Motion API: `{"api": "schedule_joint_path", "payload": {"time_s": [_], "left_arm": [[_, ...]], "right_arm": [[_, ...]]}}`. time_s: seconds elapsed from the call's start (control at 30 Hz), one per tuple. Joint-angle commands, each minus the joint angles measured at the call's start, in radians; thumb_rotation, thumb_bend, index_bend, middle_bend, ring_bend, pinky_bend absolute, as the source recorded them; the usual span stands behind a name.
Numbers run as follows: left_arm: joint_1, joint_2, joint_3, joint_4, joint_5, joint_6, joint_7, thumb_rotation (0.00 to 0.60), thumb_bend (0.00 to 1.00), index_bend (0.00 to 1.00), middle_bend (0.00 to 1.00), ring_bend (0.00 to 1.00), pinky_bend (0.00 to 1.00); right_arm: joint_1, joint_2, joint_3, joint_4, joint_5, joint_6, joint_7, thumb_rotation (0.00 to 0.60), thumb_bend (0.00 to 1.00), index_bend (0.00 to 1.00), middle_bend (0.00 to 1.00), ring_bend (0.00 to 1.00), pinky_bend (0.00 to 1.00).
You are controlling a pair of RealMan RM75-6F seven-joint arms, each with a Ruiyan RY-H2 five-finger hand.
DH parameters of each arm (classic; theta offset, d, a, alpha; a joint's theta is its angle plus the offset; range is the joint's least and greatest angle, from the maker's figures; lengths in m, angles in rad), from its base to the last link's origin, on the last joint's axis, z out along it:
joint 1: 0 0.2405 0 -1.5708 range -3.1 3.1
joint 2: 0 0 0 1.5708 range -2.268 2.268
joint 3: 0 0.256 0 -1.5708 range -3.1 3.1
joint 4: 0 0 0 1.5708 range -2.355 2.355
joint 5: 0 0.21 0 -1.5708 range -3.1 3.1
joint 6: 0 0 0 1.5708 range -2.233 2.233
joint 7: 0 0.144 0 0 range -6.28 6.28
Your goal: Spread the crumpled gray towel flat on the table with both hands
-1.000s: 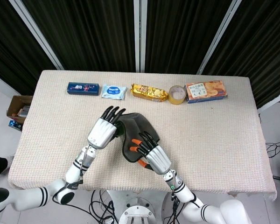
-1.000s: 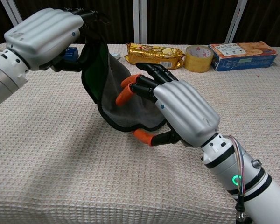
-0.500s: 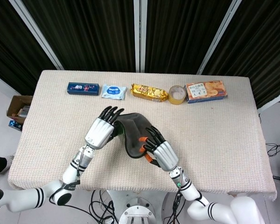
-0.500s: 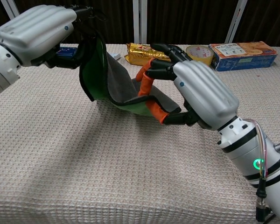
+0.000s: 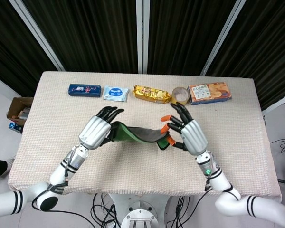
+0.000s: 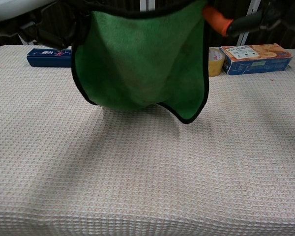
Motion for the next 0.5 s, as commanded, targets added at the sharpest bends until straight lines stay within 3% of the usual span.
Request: {"api": "schedule_joint_path", "payload": {"time_s": [0.03, 0.27, 0.5], "left_arm": [[-0.051, 0.050, -0.071, -0.019, -0.102, -0.076, -0.026, 0.600, 0.64, 0.63, 0.14, 0.11, 0.15], [-0.132, 0.070, -0.154, 0.096, -0.238, -0.140, 0.000, 0.600, 0.64, 0.63, 0.14, 0.11, 0.15], [-0.155, 0.056, -0.182, 0.210, -0.250, -0.075, 0.023, 0.600, 0.64, 0.63, 0.14, 0.11, 0.15]], "right_arm": [[0.065, 0.092, 0.106, -0.056, 0.112, -0.118, 0.022, 0.600, 0.56, 0.81, 0.34, 0.05, 0.00], [0.188, 0.067, 0.230, 0.083, 0.202, -0.202, 0.060, 0.600, 0.56, 0.82, 0.35, 0.07, 0.00], [0.284, 0.007, 0.286, 0.234, 0.219, -0.208, 0.095, 0.600, 0.55, 0.83, 0.35, 0.07, 0.00]]}}
